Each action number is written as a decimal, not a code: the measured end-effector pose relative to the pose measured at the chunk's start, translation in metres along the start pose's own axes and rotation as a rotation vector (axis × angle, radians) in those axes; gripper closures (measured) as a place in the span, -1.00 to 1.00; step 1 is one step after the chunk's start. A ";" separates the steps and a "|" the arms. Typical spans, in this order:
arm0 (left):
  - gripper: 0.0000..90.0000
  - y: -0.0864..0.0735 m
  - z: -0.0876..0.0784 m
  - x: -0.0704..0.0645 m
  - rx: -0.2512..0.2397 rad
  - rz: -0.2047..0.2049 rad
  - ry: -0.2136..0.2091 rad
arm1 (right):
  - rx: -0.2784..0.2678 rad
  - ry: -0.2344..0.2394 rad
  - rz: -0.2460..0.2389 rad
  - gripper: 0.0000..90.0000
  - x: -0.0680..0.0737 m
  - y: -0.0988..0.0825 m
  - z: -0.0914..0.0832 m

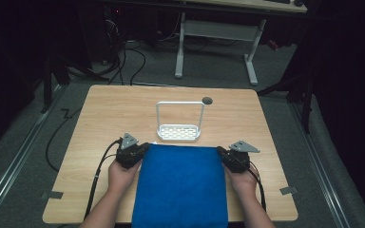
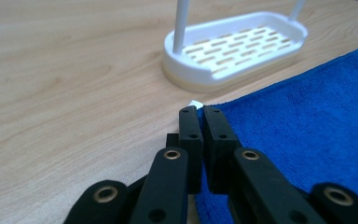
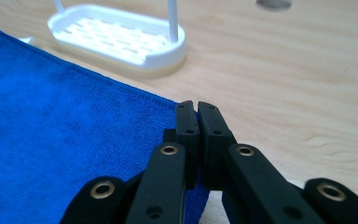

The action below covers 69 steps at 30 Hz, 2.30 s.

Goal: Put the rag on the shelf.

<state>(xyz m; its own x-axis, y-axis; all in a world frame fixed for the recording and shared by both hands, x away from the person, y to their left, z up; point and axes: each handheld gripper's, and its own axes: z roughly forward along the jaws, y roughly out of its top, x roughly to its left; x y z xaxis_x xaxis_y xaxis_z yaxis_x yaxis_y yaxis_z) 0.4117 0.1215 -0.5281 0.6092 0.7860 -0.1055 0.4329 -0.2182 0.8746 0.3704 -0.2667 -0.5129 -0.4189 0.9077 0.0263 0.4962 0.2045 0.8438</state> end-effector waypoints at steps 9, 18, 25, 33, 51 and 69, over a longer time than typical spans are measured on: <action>0.95 0.008 -0.030 -0.009 -0.135 -0.030 -0.004 | -0.146 -0.011 -0.019 0.96 0.013 0.012 -0.027; 0.95 0.024 -0.058 -0.020 -0.257 0.002 0.025 | -0.255 -0.016 -0.031 0.96 0.019 0.025 -0.052; 0.96 0.049 -0.087 -0.025 -0.374 0.012 0.042 | -0.383 -0.007 -0.060 0.96 0.030 0.051 -0.080; 0.96 0.078 -0.106 -0.026 -0.451 0.059 0.073 | -0.480 -0.005 -0.082 0.96 0.035 0.079 -0.093; 0.96 0.143 -0.124 -0.026 -0.533 0.146 0.114 | -0.582 -0.023 -0.102 0.96 0.028 0.129 -0.106; 0.96 0.185 -0.073 0.005 -0.443 0.182 0.209 | -0.533 -0.056 -0.062 0.96 -0.003 0.178 -0.063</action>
<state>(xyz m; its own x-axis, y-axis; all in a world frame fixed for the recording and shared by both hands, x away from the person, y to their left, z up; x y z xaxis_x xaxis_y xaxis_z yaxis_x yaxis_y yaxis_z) 0.4463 0.1270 -0.3319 0.4836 0.8664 0.1242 -0.0178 -0.1321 0.9911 0.4125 -0.2559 -0.3290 -0.3870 0.9208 -0.0484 0.0113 0.0573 0.9983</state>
